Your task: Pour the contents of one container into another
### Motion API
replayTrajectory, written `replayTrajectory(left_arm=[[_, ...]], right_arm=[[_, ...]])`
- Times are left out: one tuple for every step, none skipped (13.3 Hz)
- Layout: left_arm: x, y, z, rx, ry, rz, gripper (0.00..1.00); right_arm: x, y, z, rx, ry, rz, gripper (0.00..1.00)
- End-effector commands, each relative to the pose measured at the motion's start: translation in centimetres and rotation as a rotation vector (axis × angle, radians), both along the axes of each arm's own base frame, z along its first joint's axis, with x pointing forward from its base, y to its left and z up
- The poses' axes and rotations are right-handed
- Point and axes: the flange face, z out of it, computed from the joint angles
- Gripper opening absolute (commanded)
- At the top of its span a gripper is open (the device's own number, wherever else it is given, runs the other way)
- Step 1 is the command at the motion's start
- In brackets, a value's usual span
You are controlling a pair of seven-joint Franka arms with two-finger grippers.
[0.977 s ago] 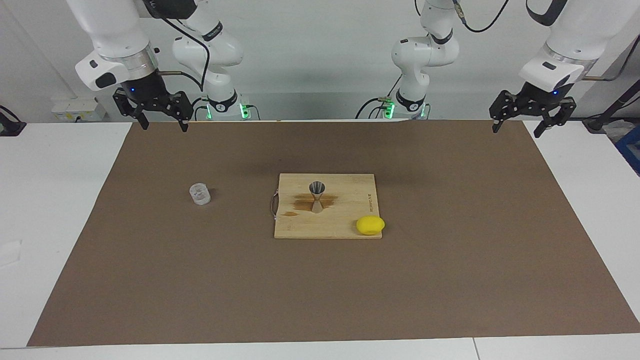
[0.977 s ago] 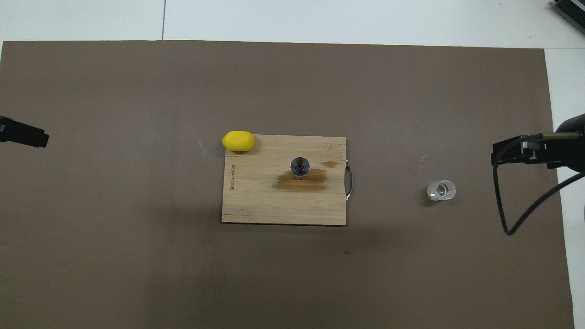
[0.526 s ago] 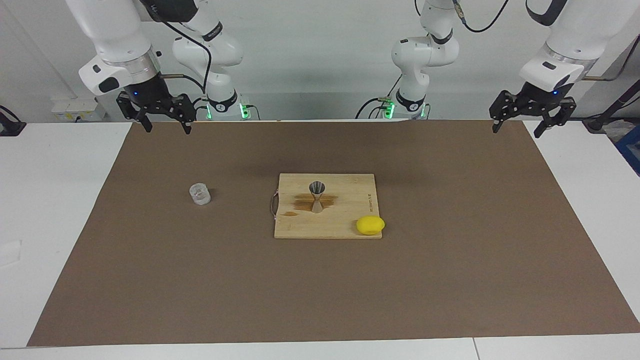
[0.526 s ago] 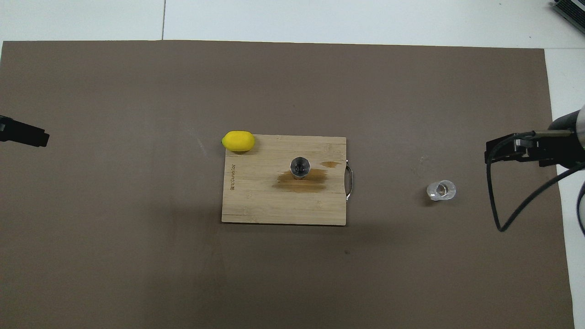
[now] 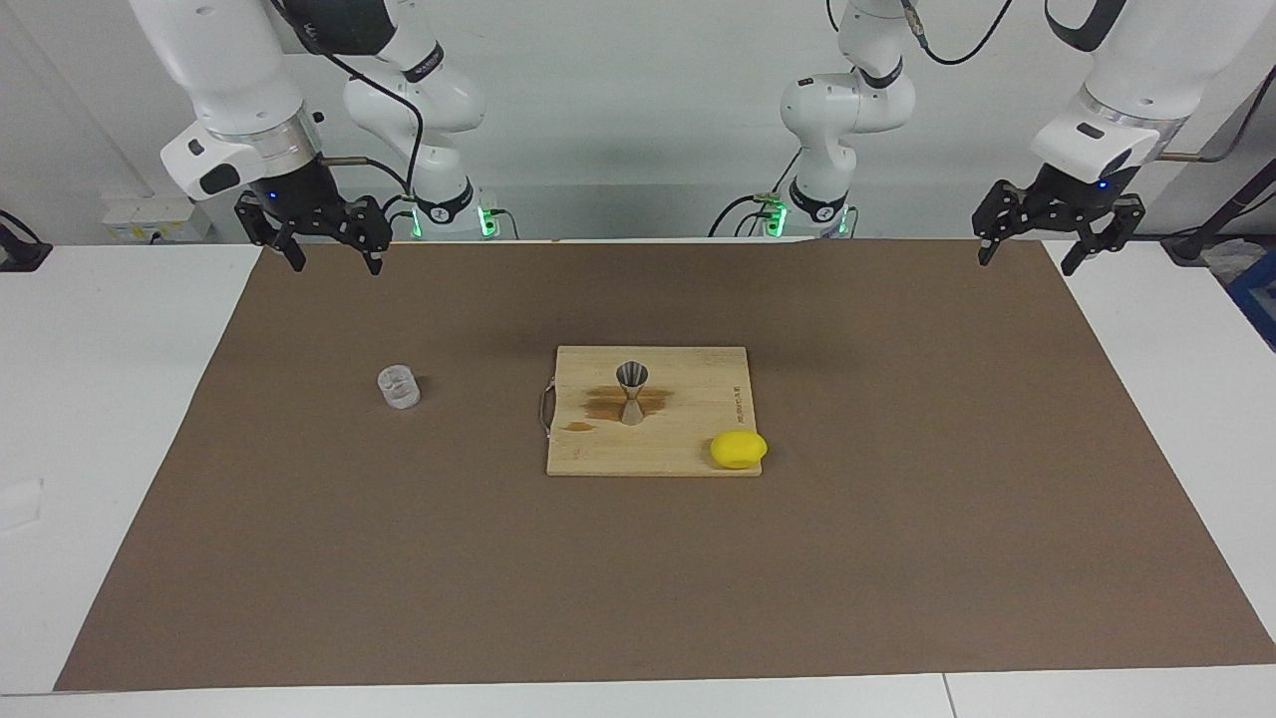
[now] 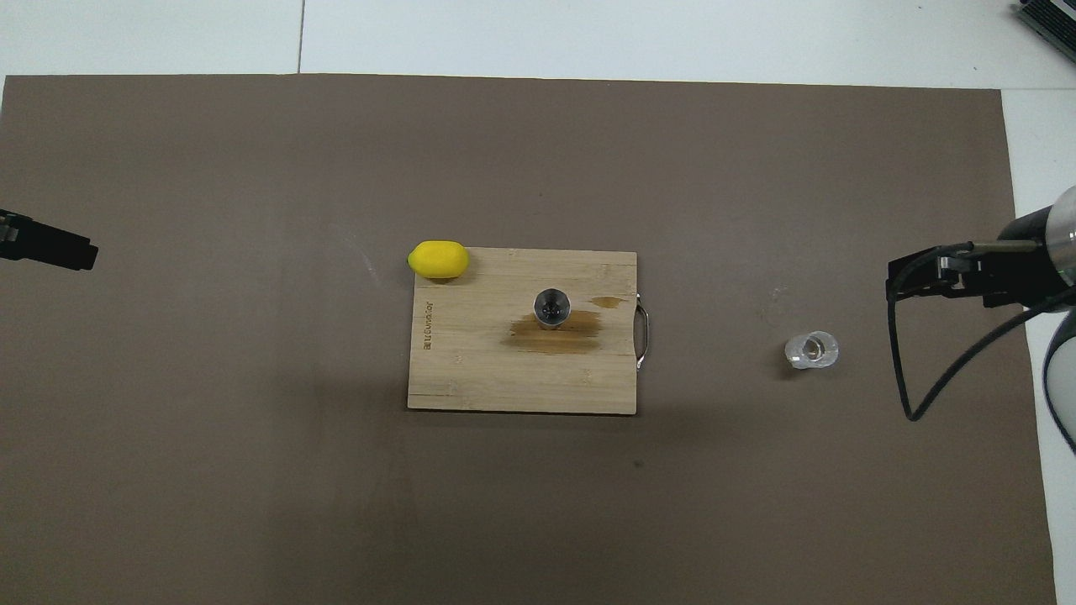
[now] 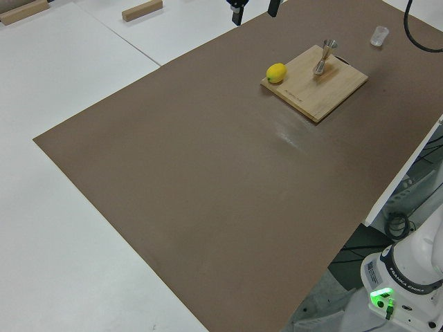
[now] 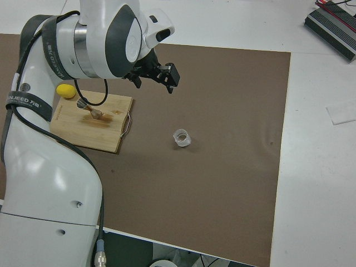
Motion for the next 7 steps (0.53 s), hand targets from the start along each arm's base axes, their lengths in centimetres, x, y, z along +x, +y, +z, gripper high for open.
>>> replayTrajectory(left_arm=[[-0.35, -0.15, 0.33, -0.008, -0.014, 0.009, 1.00], [-0.35, -0.15, 0.33, -0.008, -0.014, 0.009, 1.00], [-0.35, -0.15, 0.33, -0.008, -0.014, 0.009, 1.00], [-0.35, -0.15, 0.33, -0.008, -0.014, 0.009, 1.00], [-0.35, -0.14, 0.33, -0.006, -0.014, 0.009, 1.00], [-0.35, -0.15, 0.33, -0.008, -0.014, 0.009, 1.00], [-0.36, -0.15, 0.31, -0.008, -0.013, 0.009, 1.00]], right_arm=[[-0.37, -0.26, -0.04, 0.023, -0.013, 0.006, 0.98], [-0.39, -0.24, -0.05, 0.025, -0.011, 0.007, 0.99], [-0.39, -0.24, -0.12, 0.025, -0.010, 0.009, 0.99], [-0.40, -0.24, -0.19, 0.024, -0.008, 0.009, 0.99], [-0.40, -0.24, -0.19, 0.024, -0.008, 0.009, 0.99], [-0.45, -0.24, -0.19, 0.024, -0.008, 0.010, 0.99], [-0.61, -0.24, -0.37, 0.024, -0.004, 0.010, 0.99]])
